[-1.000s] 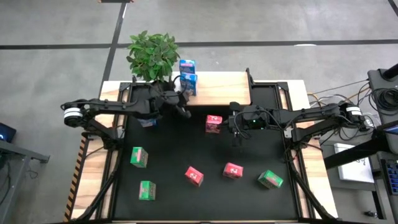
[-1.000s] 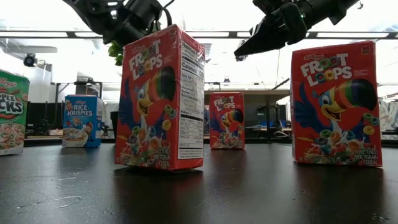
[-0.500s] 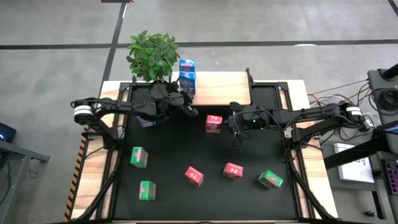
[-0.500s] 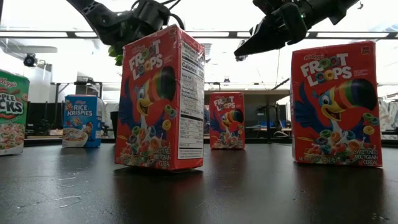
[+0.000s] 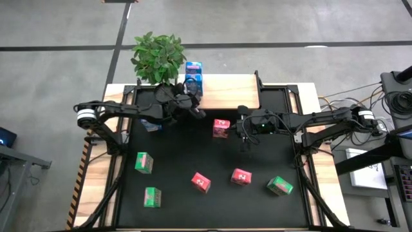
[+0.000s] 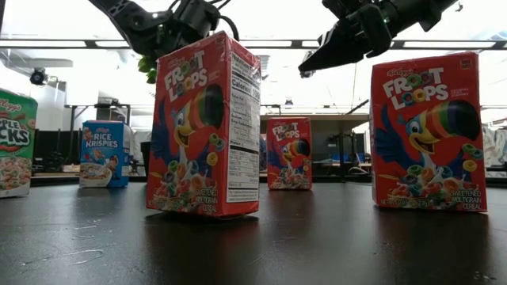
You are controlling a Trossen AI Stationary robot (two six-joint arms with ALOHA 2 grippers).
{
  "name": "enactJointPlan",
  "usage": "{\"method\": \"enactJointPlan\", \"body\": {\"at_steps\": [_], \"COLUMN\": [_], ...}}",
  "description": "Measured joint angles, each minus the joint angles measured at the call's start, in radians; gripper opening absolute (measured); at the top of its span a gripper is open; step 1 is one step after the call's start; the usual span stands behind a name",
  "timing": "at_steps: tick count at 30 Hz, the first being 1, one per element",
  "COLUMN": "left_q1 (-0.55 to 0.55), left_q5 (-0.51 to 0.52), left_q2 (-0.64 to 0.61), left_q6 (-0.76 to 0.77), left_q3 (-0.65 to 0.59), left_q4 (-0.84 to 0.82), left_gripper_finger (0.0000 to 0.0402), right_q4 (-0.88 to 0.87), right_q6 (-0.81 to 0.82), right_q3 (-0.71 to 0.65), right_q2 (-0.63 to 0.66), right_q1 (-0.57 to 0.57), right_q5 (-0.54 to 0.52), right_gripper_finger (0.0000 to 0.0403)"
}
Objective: Stack cereal on shelf
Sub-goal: Put the bottom blue cereal box aligned with the other blue cereal box on the shelf, then adjust the blue cereal box on the shelf
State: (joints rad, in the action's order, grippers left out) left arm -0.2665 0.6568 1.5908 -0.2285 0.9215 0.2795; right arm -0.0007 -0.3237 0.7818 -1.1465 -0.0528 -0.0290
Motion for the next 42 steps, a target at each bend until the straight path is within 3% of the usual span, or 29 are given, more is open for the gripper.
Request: {"method": "enactJointPlan", "body": {"at_steps": [6,14,21,29,36,42], "left_q1": [0.002,0.059,0.256,0.479,0.577,0.587], "left_q5": [0.077,0.067,0.046,-0.130,-0.147,-0.142], "left_q2": [-0.012,-0.065,-0.307,-0.549,-0.625,-0.660], "left_q6": [-0.025,-0.022,-0.114,-0.102,-0.074,-0.062], "left_q3": [0.000,0.000,0.000,-0.001,-0.002,-0.027], "left_q4": [-0.044,-0.054,-0.170,-0.431,-0.534,-0.558], "left_gripper_finger": [0.0000,0.0000,0.0000,0.0000,0.0000,0.0000], "right_q4": [-0.002,-0.002,-0.032,-0.038,0.005,-0.072], "right_q6": [0.002,0.010,0.115,0.315,0.414,0.436], "right_q3": [0.000,0.000,0.000,0.000,0.021,0.126], "right_q2": [0.000,0.000,0.000,0.000,0.000,0.000], "right_q1": [0.000,0.000,0.000,0.023,0.005,-0.082], "right_q5": [0.000,0.000,0.002,0.002,-0.184,-0.199], "right_gripper_finger": [0.0009,0.0009,0.0009,0.0009,0.0009,0.0009]}}
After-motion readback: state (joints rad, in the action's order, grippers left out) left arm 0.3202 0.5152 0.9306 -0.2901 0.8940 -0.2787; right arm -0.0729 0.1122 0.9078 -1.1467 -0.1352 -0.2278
